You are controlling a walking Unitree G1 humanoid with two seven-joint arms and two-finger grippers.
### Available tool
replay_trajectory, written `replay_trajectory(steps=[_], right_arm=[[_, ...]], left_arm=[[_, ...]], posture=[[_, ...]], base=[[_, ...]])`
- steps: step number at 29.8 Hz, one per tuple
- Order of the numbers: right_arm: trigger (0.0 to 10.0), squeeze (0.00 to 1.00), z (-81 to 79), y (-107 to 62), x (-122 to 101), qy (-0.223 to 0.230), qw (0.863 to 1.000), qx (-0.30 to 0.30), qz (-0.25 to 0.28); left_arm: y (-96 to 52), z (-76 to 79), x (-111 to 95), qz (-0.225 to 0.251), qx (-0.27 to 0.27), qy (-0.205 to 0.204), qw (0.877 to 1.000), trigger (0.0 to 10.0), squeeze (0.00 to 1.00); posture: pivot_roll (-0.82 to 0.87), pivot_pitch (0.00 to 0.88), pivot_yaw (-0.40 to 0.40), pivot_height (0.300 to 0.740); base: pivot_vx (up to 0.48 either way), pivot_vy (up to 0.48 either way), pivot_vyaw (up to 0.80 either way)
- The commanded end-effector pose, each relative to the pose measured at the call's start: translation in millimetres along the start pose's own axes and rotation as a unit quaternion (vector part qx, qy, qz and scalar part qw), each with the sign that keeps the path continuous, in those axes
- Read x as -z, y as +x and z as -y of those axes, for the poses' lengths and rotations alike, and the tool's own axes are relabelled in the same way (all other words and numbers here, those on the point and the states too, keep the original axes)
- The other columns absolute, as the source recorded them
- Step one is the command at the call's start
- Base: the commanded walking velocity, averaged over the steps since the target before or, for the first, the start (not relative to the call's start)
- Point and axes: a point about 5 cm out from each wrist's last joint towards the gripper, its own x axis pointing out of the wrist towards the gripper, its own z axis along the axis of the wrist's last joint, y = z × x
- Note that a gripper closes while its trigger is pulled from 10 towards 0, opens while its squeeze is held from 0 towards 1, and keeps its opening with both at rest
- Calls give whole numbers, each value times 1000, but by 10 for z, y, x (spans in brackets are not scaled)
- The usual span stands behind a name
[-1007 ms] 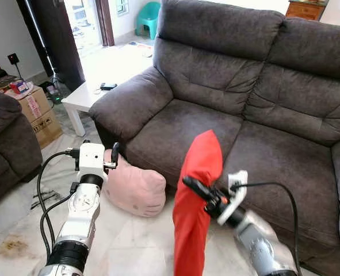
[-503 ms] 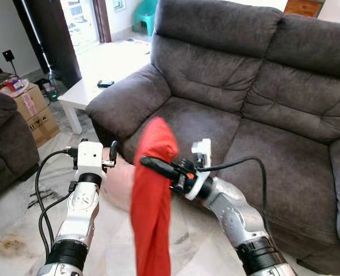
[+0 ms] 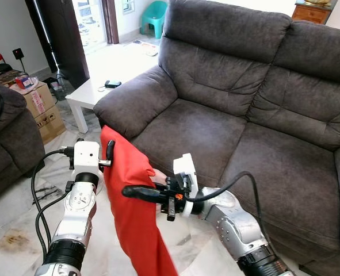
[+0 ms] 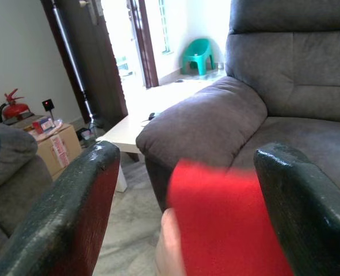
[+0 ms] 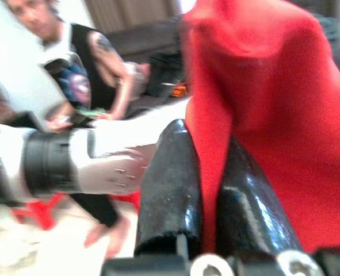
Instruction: Move the pillow to the sofa from floor
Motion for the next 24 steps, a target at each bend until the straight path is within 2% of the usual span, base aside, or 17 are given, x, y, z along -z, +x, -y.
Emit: replay_trajectory(steps=[1, 6, 11, 12, 13, 14, 15, 16, 17, 19, 23, 24], right_arm=[[10000, 0, 132, 12, -189, -57, 997, 46, 24], [10000, 0, 63, -44, -164, -44, 999, 17, 27], [10000, 0, -57, 80, -126, -35, 999, -8, 31], [10000, 0, -33, 80, -129, -43, 998, 11, 33], [10000, 0, 134, 13, -139, -55, 992, 106, 44], [10000, 0, 243, -62, -139, -67, 983, 168, 44], [10000, 0, 312, -114, -138, -77, 975, 206, 44], [10000, 0, 312, -114, -138, -77, 975, 206, 44], [10000, 0, 492, -357, -95, -65, 950, 303, 42], [10000, 0, 576, -644, -71, -61, 925, 372, 48], [10000, 0, 613, -876, -3, -30, 903, 423, 66], [10000, 0, 613, -876, -3, -30, 903, 423, 66]], left_arm=[[25, 36, -36, 5, 5, -1, 1000, 10000, 0], [32, 39, -46, 6, 7, -1, 1000, 10000, 0], [44, 38, -52, 7, 8, -3, 1000, 10000, 0], [44, 43, -54, 7, 9, -3, 1000, 10000, 0], [32, 55, -50, 7, 14, -6, 1000, 10000, 0], [18, 57, -35, 4, 16, -6, 1000, 10000, 0], [8, 59, -26, 2, 18, -7, 1000, 10000, 0], [8, 59, -26, 2, 18, -7, 1000, 10000, 0], [-28, 56, 23, -6, 22, -4, 1000, 10000, 0], [-60, 54, 70, -15, 25, -2, 1000, 10000, 0], [-82, 37, 120, -23, 25, -1, 999, 10000, 0], [-82, 37, 120, -23, 25, -1, 999, 10000, 0]], posture=[[85, 0, -53, 740], [88, 0, -50, 740], [93, 0, -56, 740], [93, 0, -56, 740], [94, 0, -57, 740], [94, 0, -57, 740], [89, 0, -53, 740], [89, 0, -53, 740], [78, 0, -49, 740], [75, 0, -45, 740], [66, 0, -43, 740], [66, 0, -43, 740]], base=[[0, 0, 0], [0, 0, 0], [0, 0, 0], [0, 0, 0], [0, 0, 0], [0, 0, 0], [0, 0, 0], [0, 0, 0], [0, 0, 0], [0, 0, 0], [0, 0, 0], [0, 0, 0]])
